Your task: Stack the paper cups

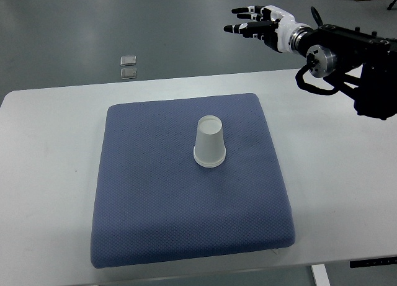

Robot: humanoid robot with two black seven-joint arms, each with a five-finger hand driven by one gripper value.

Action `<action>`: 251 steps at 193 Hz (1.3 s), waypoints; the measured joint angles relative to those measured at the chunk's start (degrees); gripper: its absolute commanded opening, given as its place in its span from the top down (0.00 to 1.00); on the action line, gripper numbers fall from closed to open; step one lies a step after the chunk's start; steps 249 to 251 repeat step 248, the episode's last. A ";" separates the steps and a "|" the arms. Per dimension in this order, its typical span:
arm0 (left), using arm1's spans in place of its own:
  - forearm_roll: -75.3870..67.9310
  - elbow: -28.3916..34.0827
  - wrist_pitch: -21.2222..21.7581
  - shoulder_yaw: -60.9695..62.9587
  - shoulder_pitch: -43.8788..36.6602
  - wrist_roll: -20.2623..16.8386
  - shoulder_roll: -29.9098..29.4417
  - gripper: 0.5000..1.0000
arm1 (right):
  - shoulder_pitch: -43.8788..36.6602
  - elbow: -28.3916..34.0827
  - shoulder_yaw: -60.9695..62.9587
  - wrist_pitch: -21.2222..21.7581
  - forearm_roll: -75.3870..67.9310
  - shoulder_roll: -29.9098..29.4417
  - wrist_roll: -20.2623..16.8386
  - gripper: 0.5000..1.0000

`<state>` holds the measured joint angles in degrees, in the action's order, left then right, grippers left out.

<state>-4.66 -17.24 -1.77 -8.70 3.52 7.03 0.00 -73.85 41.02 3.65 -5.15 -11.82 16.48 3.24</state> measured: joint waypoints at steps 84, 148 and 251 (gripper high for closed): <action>0.00 -0.01 0.09 0.00 -0.11 0.00 0.00 0.00 | 19.81 -2.72 29.11 6.85 -0.34 -1.66 7.49 0.17; 0.00 -0.07 0.10 0.00 -0.18 0.00 0.00 0.00 | 28.55 -3.31 34.11 14.61 -0.40 -5.13 11.74 0.17; 0.00 -0.17 0.05 0.08 -0.18 0.03 0.00 0.00 | 29.93 -4.28 34.05 14.99 0.14 -7.48 13.30 0.17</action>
